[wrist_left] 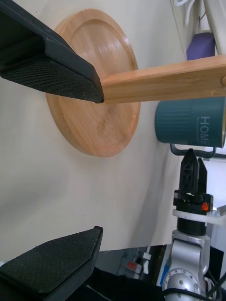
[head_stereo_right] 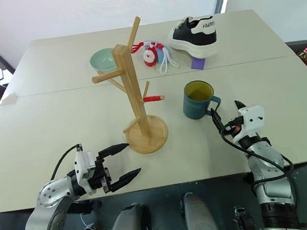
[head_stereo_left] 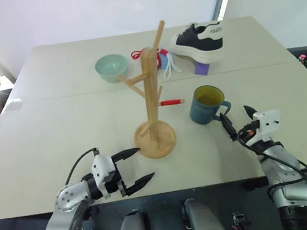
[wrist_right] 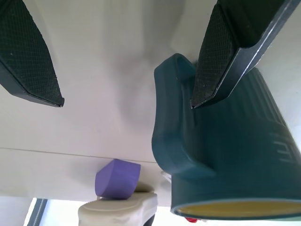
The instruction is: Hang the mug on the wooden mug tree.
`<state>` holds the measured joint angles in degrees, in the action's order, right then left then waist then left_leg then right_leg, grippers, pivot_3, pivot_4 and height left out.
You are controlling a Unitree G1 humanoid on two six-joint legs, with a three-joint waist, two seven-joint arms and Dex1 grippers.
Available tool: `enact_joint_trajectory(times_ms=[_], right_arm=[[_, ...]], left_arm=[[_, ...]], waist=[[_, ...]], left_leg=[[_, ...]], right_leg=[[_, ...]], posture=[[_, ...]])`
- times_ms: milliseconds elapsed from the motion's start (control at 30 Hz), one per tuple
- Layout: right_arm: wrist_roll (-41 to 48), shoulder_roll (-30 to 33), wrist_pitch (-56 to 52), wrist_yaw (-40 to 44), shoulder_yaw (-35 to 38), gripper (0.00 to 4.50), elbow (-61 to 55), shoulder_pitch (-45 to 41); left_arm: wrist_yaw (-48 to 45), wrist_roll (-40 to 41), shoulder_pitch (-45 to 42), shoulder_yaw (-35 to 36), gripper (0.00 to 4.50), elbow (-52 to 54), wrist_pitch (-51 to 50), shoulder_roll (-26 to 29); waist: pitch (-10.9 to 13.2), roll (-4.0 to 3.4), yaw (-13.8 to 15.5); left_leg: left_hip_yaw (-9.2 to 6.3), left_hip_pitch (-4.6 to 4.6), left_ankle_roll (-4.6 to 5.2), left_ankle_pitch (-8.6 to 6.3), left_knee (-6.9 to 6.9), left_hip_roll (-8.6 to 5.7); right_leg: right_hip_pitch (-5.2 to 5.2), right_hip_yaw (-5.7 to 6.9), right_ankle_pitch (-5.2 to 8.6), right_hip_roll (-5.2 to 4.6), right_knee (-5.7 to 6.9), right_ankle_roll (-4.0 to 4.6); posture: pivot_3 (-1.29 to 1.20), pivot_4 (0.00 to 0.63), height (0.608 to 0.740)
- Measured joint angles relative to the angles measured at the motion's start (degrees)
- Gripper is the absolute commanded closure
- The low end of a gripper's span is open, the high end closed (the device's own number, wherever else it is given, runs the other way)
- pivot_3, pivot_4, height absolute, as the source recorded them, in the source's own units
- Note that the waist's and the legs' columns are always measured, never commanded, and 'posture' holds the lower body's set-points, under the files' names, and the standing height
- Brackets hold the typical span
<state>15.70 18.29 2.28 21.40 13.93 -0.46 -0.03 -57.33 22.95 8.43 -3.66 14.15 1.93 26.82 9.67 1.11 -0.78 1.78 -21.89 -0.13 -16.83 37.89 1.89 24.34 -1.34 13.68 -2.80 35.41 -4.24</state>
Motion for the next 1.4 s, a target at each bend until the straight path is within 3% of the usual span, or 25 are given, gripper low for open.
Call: enact_joint_trajectory(times_ms=[700,800,1033,1200,1400], right_arm=[[-1.9,-3.7,1.9,-4.1,-0.4,0.06,8.6,-6.0],[-1.5,-3.9,1.9,-3.7,-0.4,0.97,9.0,-6.2],[0.3,-5.1,1.5,-1.2,-1.5,4.46,9.3,-6.4],[0.3,-5.3,1.0,-0.6,-2.3,4.46,8.7,-6.0],[-4.8,7.7,-0.3,8.8,-8.8,4.46,-4.9,-0.7]], left_arm=[[3.4,1.0,-0.2,0.4,0.00,1.9,-1.7,0.2],[3.8,1.3,-0.2,0.5,0.00,1.9,-1.7,0.2],[4.5,1.4,-0.1,0.5,0.00,2.5,-1.8,0.5],[4.8,1.4,0.0,0.6,0.00,2.5,-1.8,0.6],[5.1,1.4,0.2,1.5,0.00,2.4,-1.8,1.4]], waist=[[0.0,-0.01,-0.1],[0.0,-0.01,-0.1],[0.0,-0.02,-0.1],[0.0,-0.02,-0.1],[0.0,-0.05,0.0]], left_leg=[[0.01,0.06,0.00,0.00,0.02,-0.01],[0.01,0.06,0.00,0.00,0.02,-0.01],[0.01,0.08,0.00,0.00,0.03,0.00],[0.01,0.10,0.00,0.00,0.03,0.00],[0.01,0.08,0.00,0.00,0.05,-0.04]], right_leg=[[-0.02,-0.03,-0.01,0.06,0.11,-0.01],[-0.02,-0.03,-0.01,0.07,0.11,-0.01],[-0.02,-0.05,-0.01,0.09,0.14,-0.01],[-0.03,-0.05,-0.01,0.09,0.15,-0.01],[-0.04,-0.04,0.00,0.11,0.13,-0.02]], posture=[[0.00,0.150,0.740],[0.00,0.150,0.740],[0.00,0.150,0.740],[0.00,0.150,0.740],[0.00,0.150,0.740]])
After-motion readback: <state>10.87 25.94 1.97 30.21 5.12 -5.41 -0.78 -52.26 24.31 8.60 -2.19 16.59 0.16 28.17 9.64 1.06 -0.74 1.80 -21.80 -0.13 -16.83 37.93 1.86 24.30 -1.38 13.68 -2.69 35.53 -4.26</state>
